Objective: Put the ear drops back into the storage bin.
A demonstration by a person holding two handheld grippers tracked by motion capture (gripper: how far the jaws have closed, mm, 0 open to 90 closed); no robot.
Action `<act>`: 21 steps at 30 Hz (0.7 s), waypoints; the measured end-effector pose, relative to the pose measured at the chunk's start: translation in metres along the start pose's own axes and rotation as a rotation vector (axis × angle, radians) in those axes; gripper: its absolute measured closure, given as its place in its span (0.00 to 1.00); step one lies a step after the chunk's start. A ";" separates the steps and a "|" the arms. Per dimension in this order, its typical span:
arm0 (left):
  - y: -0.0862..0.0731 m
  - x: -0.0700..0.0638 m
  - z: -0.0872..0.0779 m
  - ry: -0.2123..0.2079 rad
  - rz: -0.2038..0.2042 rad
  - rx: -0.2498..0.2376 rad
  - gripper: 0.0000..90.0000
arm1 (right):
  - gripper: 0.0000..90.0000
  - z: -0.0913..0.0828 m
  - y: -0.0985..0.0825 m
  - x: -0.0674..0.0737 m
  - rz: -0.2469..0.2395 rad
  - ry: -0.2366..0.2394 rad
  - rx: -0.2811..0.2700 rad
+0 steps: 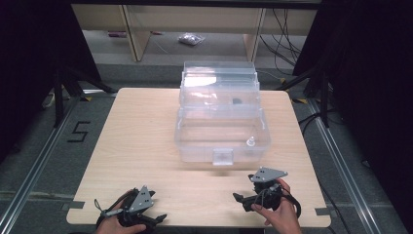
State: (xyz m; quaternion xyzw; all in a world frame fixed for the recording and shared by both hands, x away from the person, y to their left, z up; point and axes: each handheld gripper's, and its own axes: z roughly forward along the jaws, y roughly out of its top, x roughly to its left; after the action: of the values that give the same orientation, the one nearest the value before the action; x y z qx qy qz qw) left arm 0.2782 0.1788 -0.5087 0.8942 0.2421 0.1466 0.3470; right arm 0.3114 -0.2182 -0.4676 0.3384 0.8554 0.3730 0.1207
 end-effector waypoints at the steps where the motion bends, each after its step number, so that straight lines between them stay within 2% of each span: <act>1: 0.000 -0.001 0.000 -0.002 -0.003 -0.003 0.19 | 0.18 0.000 -0.001 0.000 0.003 0.000 -0.002; 2: -0.001 -0.002 0.000 -0.008 -0.010 0.000 0.19 | 0.18 0.000 -0.003 0.000 0.012 -0.001 0.010; 3: -0.001 -0.002 0.001 0.000 -0.013 0.006 0.19 | 0.18 0.001 -0.005 0.000 -0.001 -0.005 0.004; 4: 0.000 -0.001 0.000 0.001 -0.005 0.003 0.19 | 0.18 0.000 -0.006 0.003 0.033 -0.010 0.008; 5: 0.000 0.000 -0.001 -0.001 0.001 0.001 0.19 | 0.18 0.000 -0.006 0.000 0.006 -0.011 0.007; 7: 0.000 0.000 -0.001 -0.001 0.001 0.002 0.19 | 0.18 -0.002 -0.009 0.001 0.008 -0.010 0.004; 8: 0.000 0.000 -0.001 0.000 0.003 0.003 0.19 | 0.18 -0.002 -0.009 0.000 -0.008 -0.004 -0.008; 9: 0.000 0.000 0.000 0.002 0.002 0.003 0.19 | 0.18 -0.005 -0.012 0.001 0.011 -0.005 -0.011; 11: 0.000 0.000 0.000 -0.003 0.006 0.004 0.19 | 0.18 -0.006 -0.013 0.000 0.002 -0.011 -0.012; 12: 0.000 0.000 0.000 0.003 0.004 0.005 0.19 | 0.18 -0.007 -0.016 0.000 0.015 -0.021 -0.012; 13: 0.000 0.000 0.000 0.002 0.004 0.004 0.19 | 0.18 -0.008 -0.016 0.001 0.026 -0.011 -0.008; 15: 0.000 0.000 -0.001 0.002 0.000 -0.001 0.19 | 0.18 -0.009 -0.018 0.001 0.030 -0.017 -0.005; 16: -0.001 -0.001 0.000 0.001 -0.006 -0.005 0.19 | 0.18 -0.009 -0.019 0.001 0.014 -0.019 -0.011; 17: -0.001 -0.001 0.000 0.000 -0.004 -0.002 0.19 | 0.18 -0.011 -0.021 0.002 0.030 -0.022 -0.004; 21: 0.000 -0.001 0.000 0.000 -0.002 -0.003 0.19 | 0.18 -0.011 -0.024 0.003 0.035 -0.011 0.001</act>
State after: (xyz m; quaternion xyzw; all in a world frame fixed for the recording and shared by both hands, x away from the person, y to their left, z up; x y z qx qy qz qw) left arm 0.2771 0.1787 -0.5089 0.8934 0.2429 0.1464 0.3483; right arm 0.2923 -0.2343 -0.4774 0.3553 0.8489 0.3729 0.1189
